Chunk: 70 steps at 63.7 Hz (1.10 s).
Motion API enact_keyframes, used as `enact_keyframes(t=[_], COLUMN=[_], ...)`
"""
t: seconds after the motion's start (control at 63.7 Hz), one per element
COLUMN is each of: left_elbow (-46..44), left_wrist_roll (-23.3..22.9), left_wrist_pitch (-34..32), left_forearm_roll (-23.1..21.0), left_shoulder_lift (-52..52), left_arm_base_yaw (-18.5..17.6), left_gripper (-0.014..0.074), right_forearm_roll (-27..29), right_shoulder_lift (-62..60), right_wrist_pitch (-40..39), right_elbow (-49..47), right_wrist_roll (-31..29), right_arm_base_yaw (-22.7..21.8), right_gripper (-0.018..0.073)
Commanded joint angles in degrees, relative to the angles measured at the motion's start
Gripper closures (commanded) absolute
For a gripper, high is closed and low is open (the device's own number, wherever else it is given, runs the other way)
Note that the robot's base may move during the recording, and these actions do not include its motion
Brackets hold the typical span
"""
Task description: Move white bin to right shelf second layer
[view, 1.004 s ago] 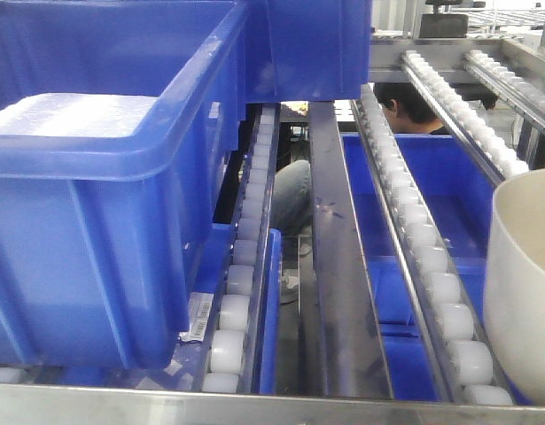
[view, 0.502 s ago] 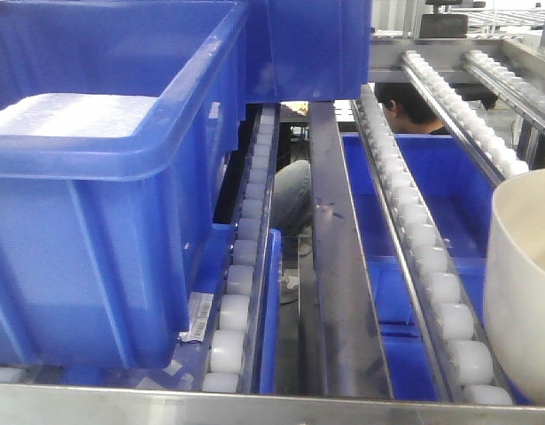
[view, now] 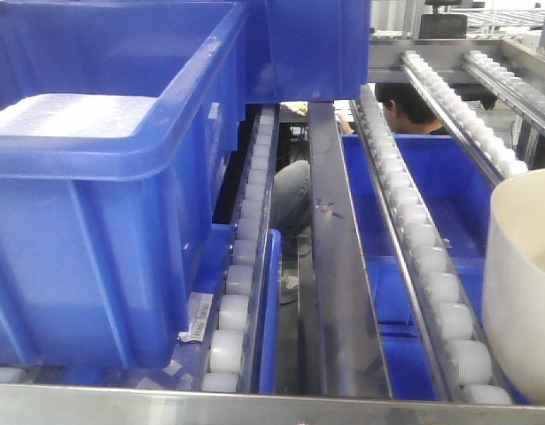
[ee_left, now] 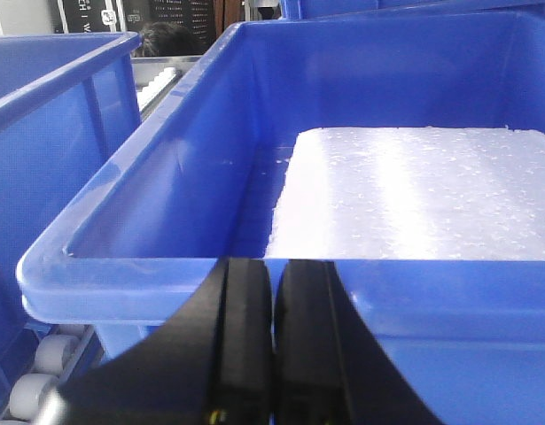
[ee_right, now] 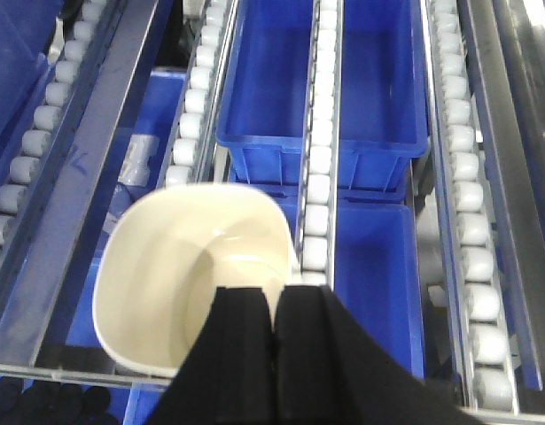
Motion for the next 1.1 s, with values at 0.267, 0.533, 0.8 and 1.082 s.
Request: enact_keyframes(t=[0.267,0.533,0.8,1.082], left_elbow=[2.11,2.11,2.11,2.11], left_wrist_roll=[-0.15,-0.15,-0.15,-0.15], left_wrist_pitch=[-4.83,-4.83,-4.83,-4.83], left_forearm_roll=[-0.35,-0.35,-0.35,-0.35], left_shoulder_lift=[-0.91,-0.91,-0.91,-0.91], left_arm_base_yaw=[0.01,0.01,0.01,0.01], left_gripper=[0.0512,0.0512,0.0512,0.0512], right_forearm_roll=[3.62,2.33,0.17,0.17], right_shoulder_lift=[-6.34,-6.34,-8.16,-16.28], right_wrist_pitch=[-3.78,-5.85,-27.62,-55.09], right_elbow=[6.36,6.93,14.14,35.26], right_wrist_roll=[-0.29,-0.29,-3.60,-3.88], right_arm_base_yaw=[-0.29,-0.29,-0.29,-0.24], right_gripper=[0.0503,0.0503,0.0503,0.0503])
